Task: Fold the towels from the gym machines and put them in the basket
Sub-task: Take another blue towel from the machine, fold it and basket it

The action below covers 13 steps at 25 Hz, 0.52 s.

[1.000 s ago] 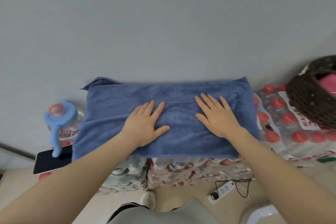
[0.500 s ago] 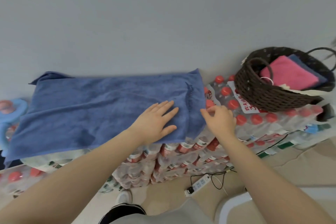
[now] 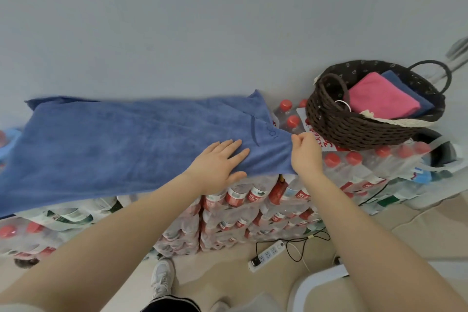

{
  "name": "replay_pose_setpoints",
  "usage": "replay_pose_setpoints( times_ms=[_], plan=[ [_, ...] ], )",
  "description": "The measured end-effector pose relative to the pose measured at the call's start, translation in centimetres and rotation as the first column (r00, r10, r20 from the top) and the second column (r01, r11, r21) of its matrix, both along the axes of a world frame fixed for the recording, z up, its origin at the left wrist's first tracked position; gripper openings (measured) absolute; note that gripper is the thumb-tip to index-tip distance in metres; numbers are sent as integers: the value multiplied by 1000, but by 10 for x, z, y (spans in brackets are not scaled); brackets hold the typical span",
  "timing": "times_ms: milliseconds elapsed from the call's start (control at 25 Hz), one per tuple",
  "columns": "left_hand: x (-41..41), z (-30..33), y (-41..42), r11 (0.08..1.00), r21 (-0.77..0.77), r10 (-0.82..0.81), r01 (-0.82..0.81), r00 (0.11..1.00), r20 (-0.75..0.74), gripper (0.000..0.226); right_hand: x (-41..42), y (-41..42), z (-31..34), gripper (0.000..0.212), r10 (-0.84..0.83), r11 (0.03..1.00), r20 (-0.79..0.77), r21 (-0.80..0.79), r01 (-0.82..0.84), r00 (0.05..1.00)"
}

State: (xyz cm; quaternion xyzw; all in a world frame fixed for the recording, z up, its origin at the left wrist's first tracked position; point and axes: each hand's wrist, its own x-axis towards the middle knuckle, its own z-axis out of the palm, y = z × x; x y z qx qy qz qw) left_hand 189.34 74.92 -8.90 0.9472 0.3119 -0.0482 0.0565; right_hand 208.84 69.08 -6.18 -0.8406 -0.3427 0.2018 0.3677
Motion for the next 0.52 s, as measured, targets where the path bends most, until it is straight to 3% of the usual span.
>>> replay_pose_setpoints(
  times_ms=[120, 240, 360, 440, 520],
  plan=[
    [16, -2, -11, 997, -16, 70, -70, 998, -11, 60, 15, -9, -1, 29, -130, 992, -177, -21, 128, 976],
    [19, -2, -13, 995, -18, 101, -101, 995, -12, 59, 15, -18, 4, 54, -218, 974, -457, -156, 163, 862],
    [18, 1, -11, 993, -49, 104, -104, 995, -4, 59, -5, -34, -2, 38, -148, 989, -611, -108, 104, 778],
    [13, 5, -13, 985, -127, 133, -121, 987, 91, 58, -19, -40, -5, 29, -88, 990, -587, 40, 137, 805],
    [-1, 11, -15, 975, -172, 181, -144, 958, 221, 56, -32, -35, -2, 28, -32, 983, -372, 158, 97, 928]
  ],
)
